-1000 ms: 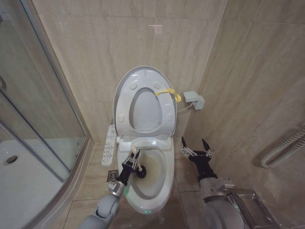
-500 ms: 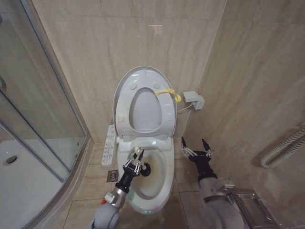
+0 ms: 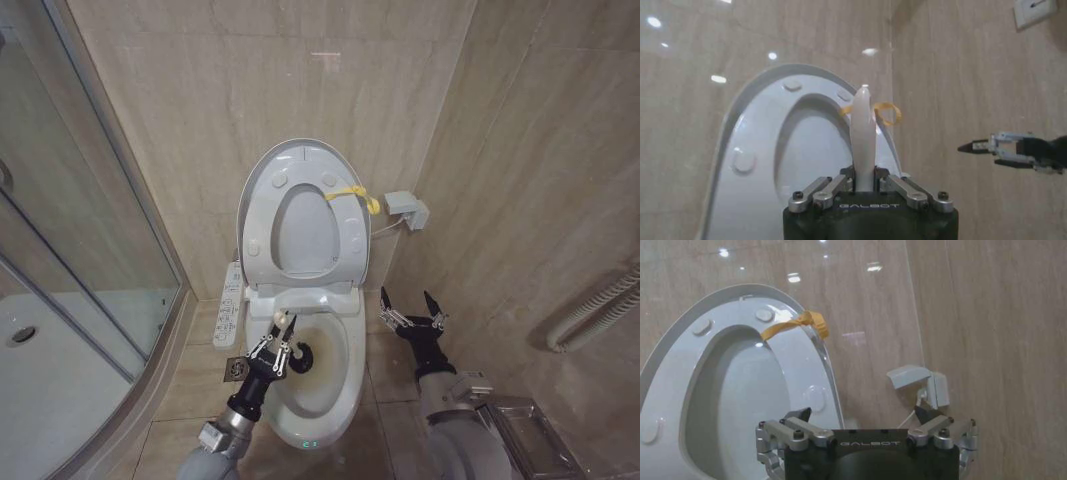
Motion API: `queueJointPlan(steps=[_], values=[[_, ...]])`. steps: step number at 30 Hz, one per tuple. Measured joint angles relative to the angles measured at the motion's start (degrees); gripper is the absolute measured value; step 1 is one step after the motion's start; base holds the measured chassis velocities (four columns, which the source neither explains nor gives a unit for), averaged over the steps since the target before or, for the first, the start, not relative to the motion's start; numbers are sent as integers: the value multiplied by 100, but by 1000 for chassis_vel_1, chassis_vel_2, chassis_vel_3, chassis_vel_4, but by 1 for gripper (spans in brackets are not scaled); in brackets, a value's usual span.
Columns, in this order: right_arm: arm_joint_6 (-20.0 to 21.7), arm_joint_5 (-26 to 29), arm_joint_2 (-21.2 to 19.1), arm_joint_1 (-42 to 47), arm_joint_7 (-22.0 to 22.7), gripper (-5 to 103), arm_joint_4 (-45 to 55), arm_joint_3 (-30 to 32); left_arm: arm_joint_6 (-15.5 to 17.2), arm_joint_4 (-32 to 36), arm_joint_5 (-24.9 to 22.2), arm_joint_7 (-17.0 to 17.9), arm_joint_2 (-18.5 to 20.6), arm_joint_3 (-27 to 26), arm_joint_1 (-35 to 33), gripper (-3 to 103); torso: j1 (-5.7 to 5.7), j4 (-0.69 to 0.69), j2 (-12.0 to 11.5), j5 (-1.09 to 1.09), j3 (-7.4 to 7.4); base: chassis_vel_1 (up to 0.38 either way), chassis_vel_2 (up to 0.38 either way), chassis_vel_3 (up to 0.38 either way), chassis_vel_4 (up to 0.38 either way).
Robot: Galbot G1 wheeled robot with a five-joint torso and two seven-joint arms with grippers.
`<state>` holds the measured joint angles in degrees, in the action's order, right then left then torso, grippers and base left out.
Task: Open the toilet lid, clean the toilet bowl with a toilet brush, close the toilet lid, and flush.
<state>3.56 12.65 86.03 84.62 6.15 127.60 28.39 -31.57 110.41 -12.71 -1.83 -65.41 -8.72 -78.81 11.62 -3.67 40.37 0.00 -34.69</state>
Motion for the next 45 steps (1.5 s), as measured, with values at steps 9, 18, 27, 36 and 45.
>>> queueJointPlan(steps=[9,18,27,36,45], values=[[0,0,0,1,0,100,0,0,19,533,27,167,38,-882,-718,18,0,1,0,0,0,0,0,0,0],[0,0,0,0,0,100,0,0,-30,772,-212,274,-136,-1434,-1323,18,0,0,0,-1,0,0,0,0,0],[0,0,0,0,0,100,0,0,-106,1012,-216,254,-136,-1957,-1789,18,0,0,0,0,0,0,0,0,0],[0,0,0,0,0,100,0,0,-344,764,-256,233,-253,-2239,-2046,18,0,0,0,0,0,0,0,0,0],[0,0,0,0,0,100,0,0,-582,190,-354,231,-274,-2135,-1898,18,0,-1,0,0,0,0,0,0,0]])
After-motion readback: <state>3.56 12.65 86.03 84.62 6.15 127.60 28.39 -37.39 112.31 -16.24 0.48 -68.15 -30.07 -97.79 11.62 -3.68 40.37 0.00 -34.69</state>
